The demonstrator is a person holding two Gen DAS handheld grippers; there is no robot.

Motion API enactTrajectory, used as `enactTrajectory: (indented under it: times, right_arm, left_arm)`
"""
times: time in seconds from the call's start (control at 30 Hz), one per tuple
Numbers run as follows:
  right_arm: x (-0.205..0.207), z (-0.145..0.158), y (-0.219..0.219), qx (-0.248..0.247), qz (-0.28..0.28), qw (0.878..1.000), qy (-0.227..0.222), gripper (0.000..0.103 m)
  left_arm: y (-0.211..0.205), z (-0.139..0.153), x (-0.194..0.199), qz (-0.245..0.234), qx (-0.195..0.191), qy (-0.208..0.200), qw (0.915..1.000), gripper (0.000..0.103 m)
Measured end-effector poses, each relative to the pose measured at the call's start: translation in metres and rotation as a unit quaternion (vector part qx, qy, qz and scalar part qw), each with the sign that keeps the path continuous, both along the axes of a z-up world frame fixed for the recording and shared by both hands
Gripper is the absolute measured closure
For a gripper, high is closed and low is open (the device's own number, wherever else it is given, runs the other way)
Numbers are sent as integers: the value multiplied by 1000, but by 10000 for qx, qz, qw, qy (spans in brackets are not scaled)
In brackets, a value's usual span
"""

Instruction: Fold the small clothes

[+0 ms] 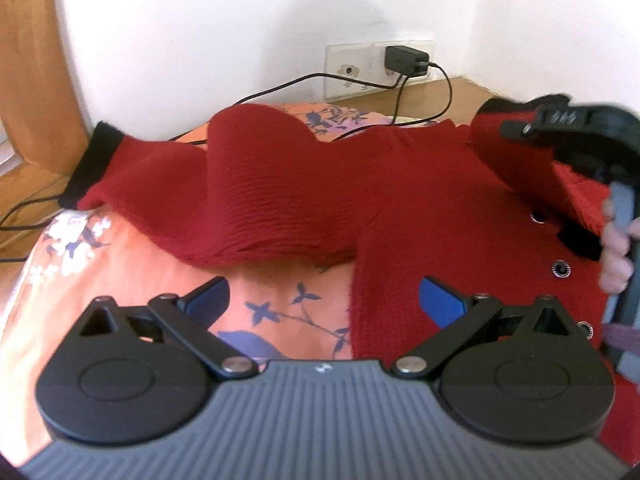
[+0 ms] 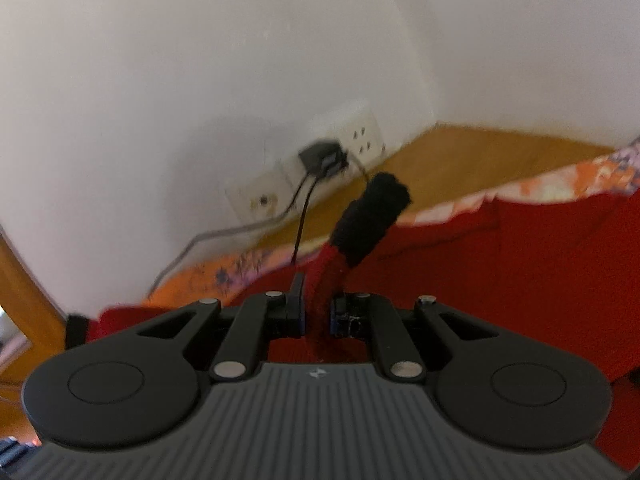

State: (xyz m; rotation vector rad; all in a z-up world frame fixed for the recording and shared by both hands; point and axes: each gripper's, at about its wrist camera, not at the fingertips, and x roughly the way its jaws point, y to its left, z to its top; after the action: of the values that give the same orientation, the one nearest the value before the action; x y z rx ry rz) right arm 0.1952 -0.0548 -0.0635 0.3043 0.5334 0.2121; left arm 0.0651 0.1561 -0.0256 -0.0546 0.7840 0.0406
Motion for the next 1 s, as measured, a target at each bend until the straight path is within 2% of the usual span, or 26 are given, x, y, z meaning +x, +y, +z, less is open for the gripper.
enactTrajectory:
  times: [0.2,0.3,0.37,0.43,0.53,0.6,0.87,1.0]
  right_arm:
    - [13,-22,22,-220,131,9987,433,91]
    - [21,-30,24,-202,313,9960,817,90]
    - [23,-34,26,-196,451,9940,980,80]
    - [17,-32,27,-238,536,9938,947,73]
    - [6,-24,26,-219,711,9924,983,53]
    - [-3,-15,23,-248,809,9919,945,44]
    - [-50,27,-18,-342,851,9933,710,33]
    - [-72,44,-54,-470,539,9958,569,31]
  left_arm:
    - [8,0,-1,34,-85,-58,9999,0]
    - [8,1,0,31,-64,-51,10000,0]
    - [7,2,1,16,-66,-64,10000,0]
    - [6,3,2,15,-87,-80,9999,0]
    - [3,4,6,-26,-150,-82,9999,0]
    - [0,5,8,-73,-185,-80,9998,0]
    - [-25,13,24,-315,-72,-224,9992,0]
    - [-40,17,36,-408,-76,-352,9985,0]
